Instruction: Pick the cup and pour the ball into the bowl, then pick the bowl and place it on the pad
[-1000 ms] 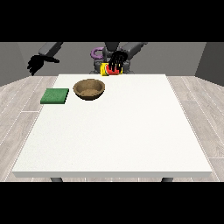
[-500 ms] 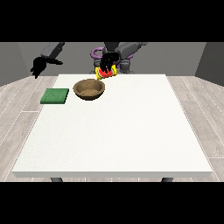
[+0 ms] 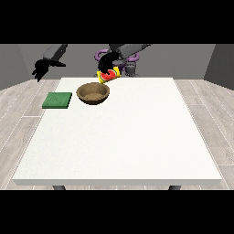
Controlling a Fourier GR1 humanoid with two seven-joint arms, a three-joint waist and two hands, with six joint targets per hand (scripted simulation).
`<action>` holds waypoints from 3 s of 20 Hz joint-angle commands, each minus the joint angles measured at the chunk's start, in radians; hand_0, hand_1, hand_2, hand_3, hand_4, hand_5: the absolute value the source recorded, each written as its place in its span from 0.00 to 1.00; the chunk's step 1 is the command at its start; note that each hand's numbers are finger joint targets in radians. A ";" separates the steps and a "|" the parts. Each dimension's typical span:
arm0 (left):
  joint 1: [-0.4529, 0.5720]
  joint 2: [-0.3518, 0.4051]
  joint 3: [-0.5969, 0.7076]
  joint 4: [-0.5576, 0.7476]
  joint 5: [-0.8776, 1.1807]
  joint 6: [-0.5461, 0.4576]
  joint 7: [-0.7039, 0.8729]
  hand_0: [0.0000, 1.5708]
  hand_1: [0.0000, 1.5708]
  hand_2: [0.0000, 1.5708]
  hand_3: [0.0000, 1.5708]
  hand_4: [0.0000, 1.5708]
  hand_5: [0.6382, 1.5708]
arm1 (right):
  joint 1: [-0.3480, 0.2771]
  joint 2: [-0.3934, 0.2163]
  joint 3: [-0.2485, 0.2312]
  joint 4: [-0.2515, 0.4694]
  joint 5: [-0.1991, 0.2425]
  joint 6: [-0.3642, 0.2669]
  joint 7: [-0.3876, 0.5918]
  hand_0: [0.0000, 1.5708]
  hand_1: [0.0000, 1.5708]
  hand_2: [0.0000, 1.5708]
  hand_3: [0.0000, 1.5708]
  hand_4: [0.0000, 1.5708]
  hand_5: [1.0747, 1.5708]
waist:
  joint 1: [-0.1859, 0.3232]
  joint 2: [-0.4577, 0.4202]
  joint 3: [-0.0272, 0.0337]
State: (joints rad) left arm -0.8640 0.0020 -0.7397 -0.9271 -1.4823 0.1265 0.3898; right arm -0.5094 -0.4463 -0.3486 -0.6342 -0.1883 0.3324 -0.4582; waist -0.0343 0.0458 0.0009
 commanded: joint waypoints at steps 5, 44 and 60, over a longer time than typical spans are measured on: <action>-0.082 -0.001 -0.044 -0.040 -0.118 -0.183 -0.043 0.99 0.99 1.00 1.00 0.76 0.89 | 0.012 -0.037 -0.022 0.046 -0.015 0.015 0.016 0.00 0.00 0.00 0.13 0.00 0.89 | 0.032 -0.040 -0.0002; 0.253 0.031 0.837 -0.147 1.172 0.055 -0.638 0.00 0.00 0.00 0.00 0.00 0.95 | -0.024 0.193 0.084 -0.075 -0.024 -0.109 0.137 0.00 0.00 0.00 0.00 0.00 0.95 | 0.058 0.146 -0.0009; 0.217 0.003 0.746 -0.288 1.152 0.033 -0.538 0.00 0.00 0.00 0.00 0.00 0.99 | 0.008 0.249 0.047 0.095 -0.040 -0.095 -0.048 0.00 0.00 0.00 0.00 0.10 0.91 | 0.162 0.217 0.0003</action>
State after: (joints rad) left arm -0.6072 0.0167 0.0201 -1.2010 -0.3176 0.1548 -0.1979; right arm -0.4799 -0.2776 -0.3154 -0.5972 -0.2330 0.2864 -0.5229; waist 0.1046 0.2354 -0.0290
